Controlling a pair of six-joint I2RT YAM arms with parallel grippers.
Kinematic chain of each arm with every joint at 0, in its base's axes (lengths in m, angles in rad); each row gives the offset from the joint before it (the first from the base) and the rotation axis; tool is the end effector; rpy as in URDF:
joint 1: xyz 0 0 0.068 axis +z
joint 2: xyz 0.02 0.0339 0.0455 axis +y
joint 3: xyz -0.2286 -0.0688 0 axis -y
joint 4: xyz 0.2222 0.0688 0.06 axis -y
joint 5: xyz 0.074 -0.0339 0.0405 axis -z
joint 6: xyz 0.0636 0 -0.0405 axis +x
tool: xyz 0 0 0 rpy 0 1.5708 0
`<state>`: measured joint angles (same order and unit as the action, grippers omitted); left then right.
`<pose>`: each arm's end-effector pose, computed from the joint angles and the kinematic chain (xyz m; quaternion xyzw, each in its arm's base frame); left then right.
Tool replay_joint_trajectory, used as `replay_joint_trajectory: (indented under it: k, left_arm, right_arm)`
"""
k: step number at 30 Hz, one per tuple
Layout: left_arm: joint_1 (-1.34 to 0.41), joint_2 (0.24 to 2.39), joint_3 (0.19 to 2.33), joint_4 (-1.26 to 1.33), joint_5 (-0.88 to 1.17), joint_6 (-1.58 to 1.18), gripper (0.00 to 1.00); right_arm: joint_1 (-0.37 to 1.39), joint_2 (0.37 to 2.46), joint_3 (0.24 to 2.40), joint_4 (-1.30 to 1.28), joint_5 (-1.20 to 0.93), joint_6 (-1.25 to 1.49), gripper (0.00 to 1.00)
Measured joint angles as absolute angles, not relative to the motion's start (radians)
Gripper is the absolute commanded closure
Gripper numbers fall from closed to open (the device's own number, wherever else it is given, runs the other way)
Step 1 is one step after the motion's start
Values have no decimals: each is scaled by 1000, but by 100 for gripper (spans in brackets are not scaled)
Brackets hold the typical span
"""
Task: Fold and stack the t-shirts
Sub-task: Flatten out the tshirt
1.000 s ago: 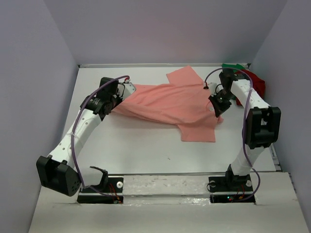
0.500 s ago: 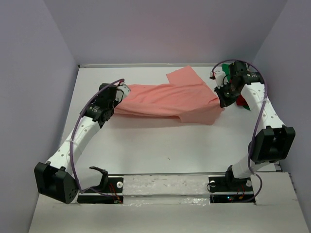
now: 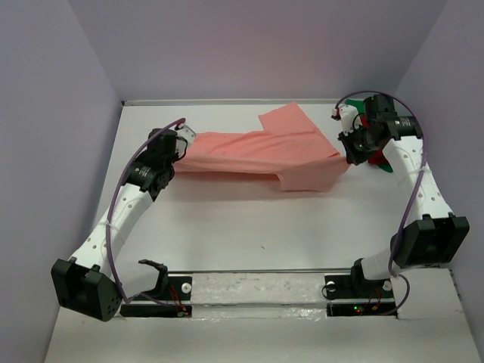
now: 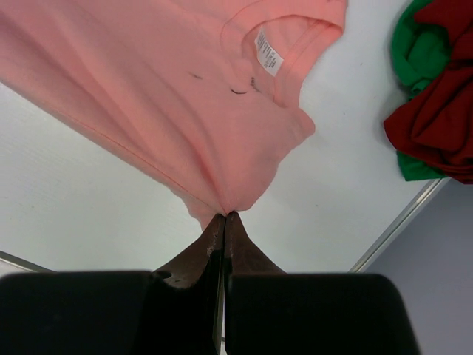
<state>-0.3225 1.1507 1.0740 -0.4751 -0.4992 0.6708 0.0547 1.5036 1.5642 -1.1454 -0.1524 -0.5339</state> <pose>0.2595 -0.0546 0.2970 0.2972 0.8011 0.2943 0.4281 0.2858 0.0253 0.2939 -0.2983 0.9209 0.0148 0.2506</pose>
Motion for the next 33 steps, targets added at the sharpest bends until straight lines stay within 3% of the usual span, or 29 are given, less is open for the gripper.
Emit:
replay_joint_trajectory:
  k: [8, 20, 29, 33]
  left_arm:
    - [-279, 1062, 1098, -486, -494, 667, 100]
    - [-108, 876, 1523, -587, -130, 582, 100]
    - [-88, 862, 1738, -612, -28, 580, 100]
    - [-88, 880, 1719, -594, -25, 580, 100]
  right_arm:
    - [55, 1361, 1561, -1145, -130, -527, 100]
    - [-9, 1069, 1838, -1121, -204, -429, 100]
    - [-60, 1092, 2054, -1095, -229, -394, 100]
    - [-61, 1110, 1953, -982, -224, -389, 100]
